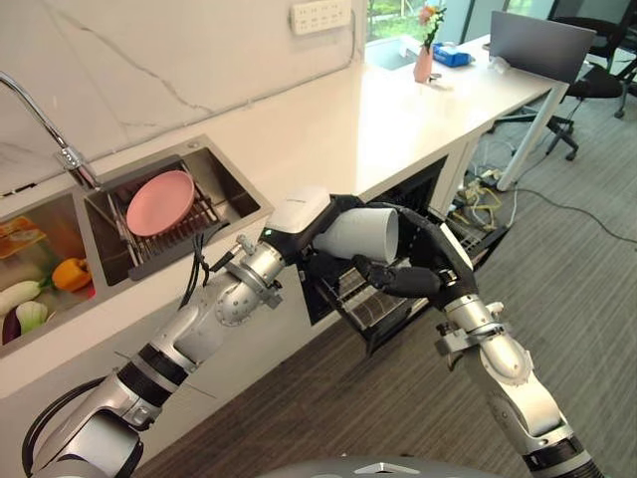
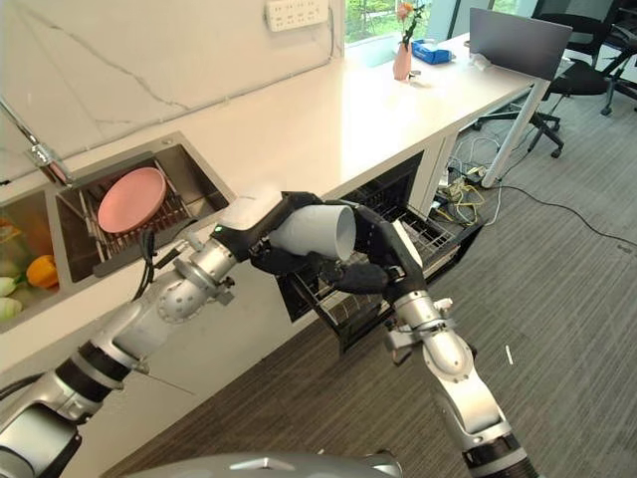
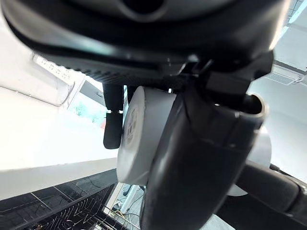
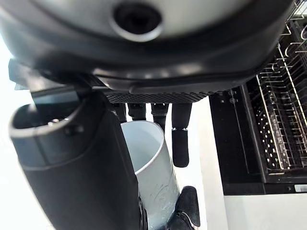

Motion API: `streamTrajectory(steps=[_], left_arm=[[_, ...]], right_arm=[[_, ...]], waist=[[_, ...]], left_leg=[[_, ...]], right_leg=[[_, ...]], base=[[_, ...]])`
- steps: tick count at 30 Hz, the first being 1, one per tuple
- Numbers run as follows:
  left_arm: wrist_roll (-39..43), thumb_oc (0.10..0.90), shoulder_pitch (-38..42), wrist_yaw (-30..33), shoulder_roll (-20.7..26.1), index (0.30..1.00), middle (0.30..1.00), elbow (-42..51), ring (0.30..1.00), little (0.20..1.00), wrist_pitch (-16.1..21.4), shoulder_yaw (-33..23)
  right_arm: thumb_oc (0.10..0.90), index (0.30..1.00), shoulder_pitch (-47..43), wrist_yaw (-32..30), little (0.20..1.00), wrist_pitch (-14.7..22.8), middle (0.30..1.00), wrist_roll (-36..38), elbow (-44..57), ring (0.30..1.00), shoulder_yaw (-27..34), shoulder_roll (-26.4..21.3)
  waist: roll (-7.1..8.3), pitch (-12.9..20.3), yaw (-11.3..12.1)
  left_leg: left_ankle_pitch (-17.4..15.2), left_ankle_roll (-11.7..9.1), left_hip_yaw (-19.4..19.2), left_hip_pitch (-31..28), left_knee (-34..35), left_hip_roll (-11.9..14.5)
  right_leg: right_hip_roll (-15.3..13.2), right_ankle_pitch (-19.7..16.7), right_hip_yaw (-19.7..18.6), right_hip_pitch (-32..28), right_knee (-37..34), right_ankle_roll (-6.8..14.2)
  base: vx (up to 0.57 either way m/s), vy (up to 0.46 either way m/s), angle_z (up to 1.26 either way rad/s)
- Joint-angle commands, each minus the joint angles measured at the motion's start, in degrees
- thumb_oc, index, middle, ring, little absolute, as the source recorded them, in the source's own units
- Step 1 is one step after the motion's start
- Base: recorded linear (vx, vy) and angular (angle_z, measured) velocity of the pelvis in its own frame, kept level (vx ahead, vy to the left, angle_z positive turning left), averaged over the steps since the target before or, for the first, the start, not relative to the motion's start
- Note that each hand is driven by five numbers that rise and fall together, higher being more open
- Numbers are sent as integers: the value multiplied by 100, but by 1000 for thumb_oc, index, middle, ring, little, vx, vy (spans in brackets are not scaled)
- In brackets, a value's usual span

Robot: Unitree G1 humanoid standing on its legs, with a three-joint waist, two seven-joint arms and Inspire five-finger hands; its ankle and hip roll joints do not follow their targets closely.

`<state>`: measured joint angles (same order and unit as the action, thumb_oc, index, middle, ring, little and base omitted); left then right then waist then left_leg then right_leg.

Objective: Place the dishes in the dishwasher.

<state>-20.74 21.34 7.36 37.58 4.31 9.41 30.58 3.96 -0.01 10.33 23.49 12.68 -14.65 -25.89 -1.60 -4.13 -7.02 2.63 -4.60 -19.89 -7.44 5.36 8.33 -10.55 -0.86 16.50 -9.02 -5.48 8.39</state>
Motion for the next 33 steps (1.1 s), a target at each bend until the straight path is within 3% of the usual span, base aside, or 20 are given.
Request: streamTrajectory(steps=[1,5,8,9,14,25,30,33], left_arm=[[4,800,143,18,-545,900,900,1015,900,900,1128,578],[-82,800,-307,209,-553,900,900,395,900,900,962,458],[318,800,-947,425,-452,900,900,207,900,900,825,-377],[318,800,-947,425,-452,900,900,207,900,900,825,-377],[1431,800,-2032,548,-710,900,900,36,900,900,594,-1521],[2401,800,-2537,398,-1115,900,900,-224,900,900,391,-2172],[2808,800,-2665,161,-1249,900,900,-401,900,900,311,-2154],[2896,800,-2978,-186,-1199,900,900,-618,900,900,178,-2130]], right_arm=[[400,300,-760,-131,300,883,300,176,910,300,267,503],[400,300,-692,-341,300,934,300,332,831,300,427,658],[400,300,-576,-561,300,994,300,269,806,300,919,674],[400,300,-576,-561,300,994,300,269,806,300,919,674],[400,300,-542,-732,300,945,300,102,743,300,1438,579],[400,300,-558,-888,300,777,300,-124,542,300,2001,527],[400,300,-665,-927,300,621,300,-513,339,300,2068,316],[400,300,-731,-782,300,346,300,-585,-287,300,2014,-22]], waist=[[85,241,26],[109,231,78],[124,215,151],[124,215,151],[170,205,274],[252,168,472],[269,158,522],[351,88,646]], left_leg=[[-173,-250,-59,-264,-36,147],[-151,-261,-45,-253,-36,148],[-125,-273,-31,-243,-36,163],[-125,-273,-31,-243,-36,163],[-92,-278,11,-211,-36,173],[-82,-268,195,-106,-36,170],[-75,-259,233,-87,-36,157],[-68,-243,282,-57,-36,131]], right_leg=[[28,-197,-229,194,94,244],[49,-180,-210,179,89,230],[55,-184,-167,166,86,222],[55,-184,-167,166,86,222],[67,-183,-94,144,83,198],[48,-152,112,72,83,170],[39,-151,157,59,88,172],[28,-151,212,62,109,185]], base=[[0,0,0],[-2,-3,3],[8,-3,7],[0,0,0],[0,0,0],[1,0,11],[3,5,9],[-11,-1,3]])
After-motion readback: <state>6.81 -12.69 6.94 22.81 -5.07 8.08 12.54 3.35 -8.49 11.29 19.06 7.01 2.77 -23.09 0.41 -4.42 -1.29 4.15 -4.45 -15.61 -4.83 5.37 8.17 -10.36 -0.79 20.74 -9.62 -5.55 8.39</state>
